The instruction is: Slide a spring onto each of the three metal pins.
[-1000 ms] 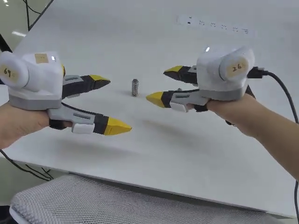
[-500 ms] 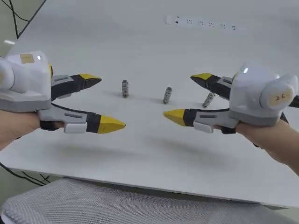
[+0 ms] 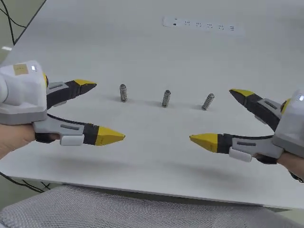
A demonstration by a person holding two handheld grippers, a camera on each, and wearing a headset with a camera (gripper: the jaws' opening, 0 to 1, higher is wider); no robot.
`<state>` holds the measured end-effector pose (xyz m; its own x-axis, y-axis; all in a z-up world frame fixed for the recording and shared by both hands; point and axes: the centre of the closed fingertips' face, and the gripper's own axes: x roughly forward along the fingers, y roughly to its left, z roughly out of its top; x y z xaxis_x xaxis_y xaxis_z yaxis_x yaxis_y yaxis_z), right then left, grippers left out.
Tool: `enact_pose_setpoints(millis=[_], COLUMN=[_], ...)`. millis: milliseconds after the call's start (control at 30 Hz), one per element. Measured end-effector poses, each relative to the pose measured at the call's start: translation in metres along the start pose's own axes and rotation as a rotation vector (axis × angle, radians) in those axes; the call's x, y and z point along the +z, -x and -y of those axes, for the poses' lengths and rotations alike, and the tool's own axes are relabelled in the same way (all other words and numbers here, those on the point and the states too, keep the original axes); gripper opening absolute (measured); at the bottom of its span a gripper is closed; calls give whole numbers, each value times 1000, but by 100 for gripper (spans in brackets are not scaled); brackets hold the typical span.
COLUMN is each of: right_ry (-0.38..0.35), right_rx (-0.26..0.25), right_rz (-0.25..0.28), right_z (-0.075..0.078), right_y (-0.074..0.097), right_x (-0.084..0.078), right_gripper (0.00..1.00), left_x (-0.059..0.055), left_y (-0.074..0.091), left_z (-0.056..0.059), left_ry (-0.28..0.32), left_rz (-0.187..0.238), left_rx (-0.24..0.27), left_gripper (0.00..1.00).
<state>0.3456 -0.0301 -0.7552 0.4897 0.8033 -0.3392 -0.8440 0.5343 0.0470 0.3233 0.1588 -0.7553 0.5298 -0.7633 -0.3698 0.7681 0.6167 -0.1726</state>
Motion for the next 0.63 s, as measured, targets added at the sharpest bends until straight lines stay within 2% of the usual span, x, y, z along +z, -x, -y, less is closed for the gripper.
enact_pose_setpoints(millis=[300,500,633], right_ry=[-47,-70,-77], right_rx=[-53,-85,-95], right_rz=[-16,-12,-16], right_z=[7,13,13], right_y=[22,32,34], right_x=[-19,-21,-22], right_gripper=[100,100,100], left_x=[3,5,6], left_y=[3,1,0], left_z=[-1,4,3], left_ry=[-8,-3,14], left_rz=[2,10,25], left_rx=[29,27,37], left_gripper=[97,97,97])
